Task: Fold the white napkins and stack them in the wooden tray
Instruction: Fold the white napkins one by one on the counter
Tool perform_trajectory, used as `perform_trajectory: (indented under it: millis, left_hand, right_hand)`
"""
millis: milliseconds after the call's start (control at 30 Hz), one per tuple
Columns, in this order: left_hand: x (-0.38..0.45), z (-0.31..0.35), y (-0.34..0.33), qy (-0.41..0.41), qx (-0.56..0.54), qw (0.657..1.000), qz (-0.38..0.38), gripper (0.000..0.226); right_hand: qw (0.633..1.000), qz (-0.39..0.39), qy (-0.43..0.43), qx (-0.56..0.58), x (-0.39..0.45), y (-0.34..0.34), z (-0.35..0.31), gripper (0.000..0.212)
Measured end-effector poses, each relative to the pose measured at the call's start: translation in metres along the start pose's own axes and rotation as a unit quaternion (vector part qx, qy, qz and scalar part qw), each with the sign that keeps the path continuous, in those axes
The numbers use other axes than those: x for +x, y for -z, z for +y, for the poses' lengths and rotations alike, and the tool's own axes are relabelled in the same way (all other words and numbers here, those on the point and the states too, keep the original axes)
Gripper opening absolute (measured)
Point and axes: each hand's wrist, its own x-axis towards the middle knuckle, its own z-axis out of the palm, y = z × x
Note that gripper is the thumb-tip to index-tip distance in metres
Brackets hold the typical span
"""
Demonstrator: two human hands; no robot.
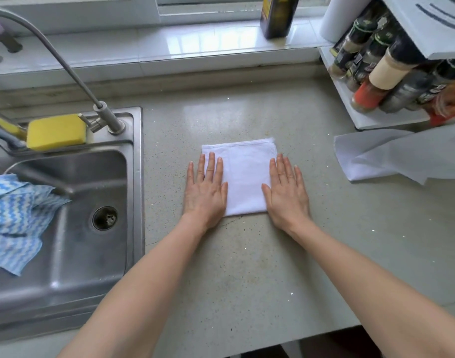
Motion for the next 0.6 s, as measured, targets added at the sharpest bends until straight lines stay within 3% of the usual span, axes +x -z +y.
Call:
perform_trajectory:
  millis: [100,233,333,433,600]
  left_hand:
    - [0.005,-0.007,0.004,-0.02,0.002,1.0,-0.004,0.061]
    - [0.019,-0.018,0.01,-0.06,0.018,0.998,0.017,0.056]
    - [0.025,-0.022,0.002,-0.072,0.005,0.997,0.002,0.062]
    - [0.035,-0.027,-0.001,-0.054,0.004,0.998,-0.024,0.067]
    - [0.039,-0.025,0.002,-0.015,0.007,1.0,-0.021,0.068]
  right_hand:
    - [0.998,0.017,0.062,0.021,0.029,0.012,-0.014,0.058]
    - [0.993,-0.046,0.107,0.031,0.061,0.004,-0.017,0.057]
    - [0.994,-0.019,0.11,0.015,0.059,-0.008,-0.014,0.057]
    - [0.996,-0.009,0.092,0.015,0.058,-0.009,-0.015,0.058]
    - [0.999,-0.035,-0.018,0.029,0.049,0.0,-0.01,0.06]
